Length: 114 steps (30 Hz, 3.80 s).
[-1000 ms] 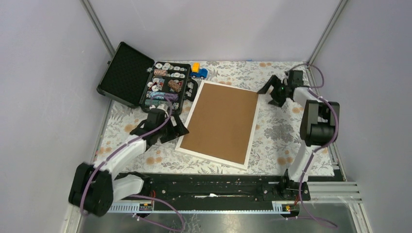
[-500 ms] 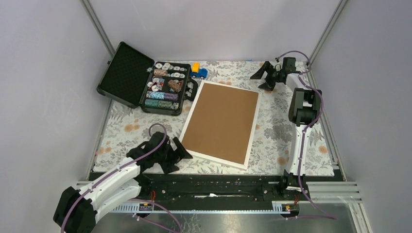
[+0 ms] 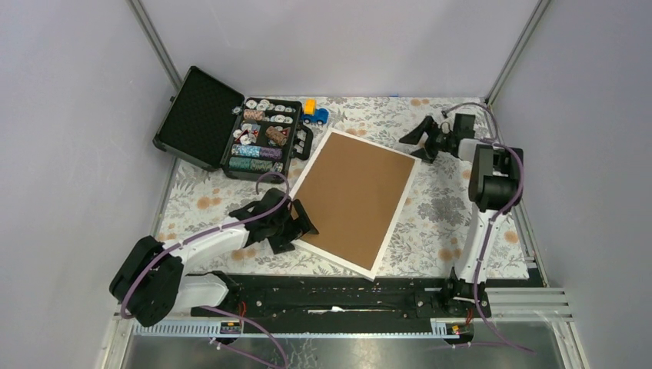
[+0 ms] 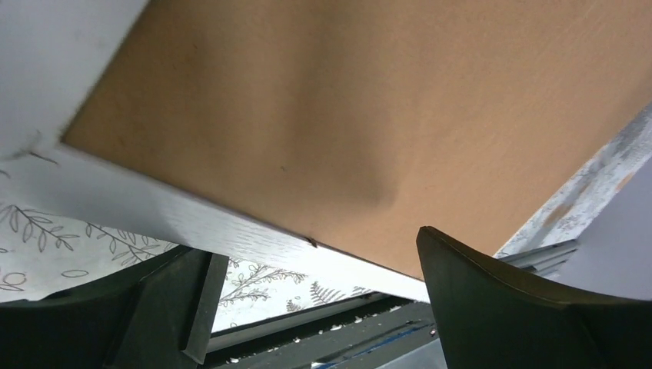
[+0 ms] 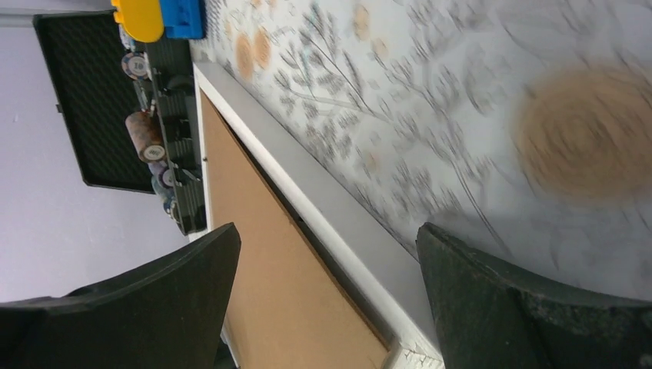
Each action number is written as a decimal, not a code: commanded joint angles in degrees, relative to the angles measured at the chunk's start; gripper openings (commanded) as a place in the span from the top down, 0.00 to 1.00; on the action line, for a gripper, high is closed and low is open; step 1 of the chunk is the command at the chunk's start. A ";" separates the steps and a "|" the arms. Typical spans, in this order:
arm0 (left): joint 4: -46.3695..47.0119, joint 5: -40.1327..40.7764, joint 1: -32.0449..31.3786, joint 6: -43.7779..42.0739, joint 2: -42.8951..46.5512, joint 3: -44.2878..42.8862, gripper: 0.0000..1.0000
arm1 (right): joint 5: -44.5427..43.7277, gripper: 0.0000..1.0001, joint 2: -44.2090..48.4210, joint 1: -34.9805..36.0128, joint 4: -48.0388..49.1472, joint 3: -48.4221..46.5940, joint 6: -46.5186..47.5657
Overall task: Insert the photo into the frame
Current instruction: Adjust the photo frame at the center of the board, then adjust the photo frame item on the photo frame.
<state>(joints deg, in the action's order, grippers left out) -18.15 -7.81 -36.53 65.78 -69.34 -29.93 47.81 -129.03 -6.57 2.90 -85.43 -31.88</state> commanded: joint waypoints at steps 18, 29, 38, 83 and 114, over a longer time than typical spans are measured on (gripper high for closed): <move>-3.34 10.45 -9.32 -18.30 13.01 -12.78 0.08 | -30.80 0.00 36.10 -3.36 -15.86 28.57 -0.66; -8.67 27.03 -33.42 -39.36 -40.84 -62.20 0.01 | -34.76 0.00 50.21 -4.27 -18.89 36.97 -3.12; -7.30 32.88 -34.75 -45.13 -57.86 -74.95 0.06 | -37.92 0.00 54.93 -10.74 -16.39 40.56 -4.07; 1.09 38.17 -30.00 -53.85 -58.94 -71.87 0.26 | -21.17 0.00 48.45 -11.10 -3.45 45.99 -6.15; 0.64 48.61 -31.75 -63.93 -63.19 -77.03 0.13 | -21.35 0.00 47.66 -11.01 -5.91 44.97 -5.60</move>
<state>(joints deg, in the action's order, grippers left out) -17.54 34.63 -68.27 5.78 -131.63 -104.16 26.17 -81.54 -17.74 -2.72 -39.53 -37.85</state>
